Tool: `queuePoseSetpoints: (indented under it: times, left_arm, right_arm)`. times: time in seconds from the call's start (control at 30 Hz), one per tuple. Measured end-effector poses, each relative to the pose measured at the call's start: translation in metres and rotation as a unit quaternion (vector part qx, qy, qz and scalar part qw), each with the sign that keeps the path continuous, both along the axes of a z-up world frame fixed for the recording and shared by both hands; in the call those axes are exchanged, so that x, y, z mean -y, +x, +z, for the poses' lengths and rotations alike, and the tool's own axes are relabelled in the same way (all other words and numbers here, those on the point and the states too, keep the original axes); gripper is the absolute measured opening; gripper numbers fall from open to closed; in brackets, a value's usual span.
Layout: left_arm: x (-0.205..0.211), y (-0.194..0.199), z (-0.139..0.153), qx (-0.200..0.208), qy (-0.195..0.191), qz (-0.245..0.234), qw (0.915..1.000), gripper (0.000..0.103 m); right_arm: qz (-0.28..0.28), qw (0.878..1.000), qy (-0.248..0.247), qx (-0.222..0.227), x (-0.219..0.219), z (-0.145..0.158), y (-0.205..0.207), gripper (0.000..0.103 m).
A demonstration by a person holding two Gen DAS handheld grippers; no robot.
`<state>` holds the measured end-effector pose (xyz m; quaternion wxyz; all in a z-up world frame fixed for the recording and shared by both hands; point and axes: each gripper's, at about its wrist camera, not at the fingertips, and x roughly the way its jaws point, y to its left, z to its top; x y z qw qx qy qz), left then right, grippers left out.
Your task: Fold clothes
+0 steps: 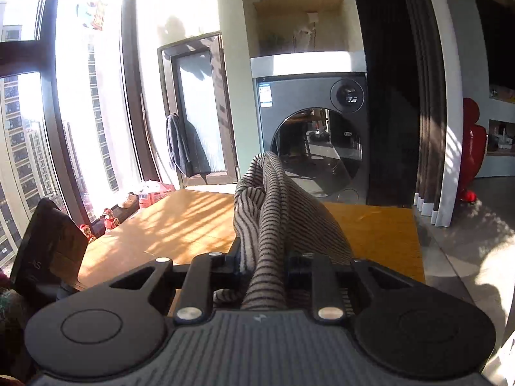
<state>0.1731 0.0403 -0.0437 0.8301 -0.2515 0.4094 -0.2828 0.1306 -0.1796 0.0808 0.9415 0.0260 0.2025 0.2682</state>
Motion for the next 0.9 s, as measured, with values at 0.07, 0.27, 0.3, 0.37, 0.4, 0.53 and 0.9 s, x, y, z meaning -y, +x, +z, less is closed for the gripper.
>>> queuePoseSetpoints:
  times: [0.07,0.27,0.3,0.37,0.4,0.53,0.9]
  left_arm:
    - [0.001,0.0,-0.005,0.002,-0.005,-0.001,1.0,0.036]
    - [-0.011,-0.004,-0.011,-0.002,-0.032,-0.009,0.9994,0.037]
    - [-0.015,-0.005,-0.01,-0.002,-0.033,-0.007,0.9994,0.037]
    - [-0.028,-0.008,-0.001,0.008,-0.019,0.013,0.9997,0.037]
    - [-0.035,-0.01,0.004,0.013,-0.012,0.022,0.9996,0.038]
    - [-0.057,-0.018,0.034,0.056,0.002,0.061,0.9966,0.043]
    - [-0.016,0.014,0.085,0.124,-0.056,0.019,0.9905,0.063]
  right_arm:
    - [0.038,0.999,0.017,-0.023,-0.001,0.005,-0.003,0.022]
    - [0.034,0.998,-0.032,-0.051,-0.021,-0.037,-0.008,0.023]
    - [0.032,0.997,-0.054,-0.039,-0.028,-0.041,-0.012,0.023]
    - [0.03,0.994,-0.1,-0.014,-0.044,-0.05,-0.019,0.024]
    - [0.028,0.992,-0.123,-0.002,-0.052,-0.054,-0.023,0.027]
    - [0.023,0.976,-0.212,0.048,-0.083,-0.072,-0.038,0.036]
    - [0.04,0.918,-0.371,0.137,-0.129,-0.099,-0.064,0.052]
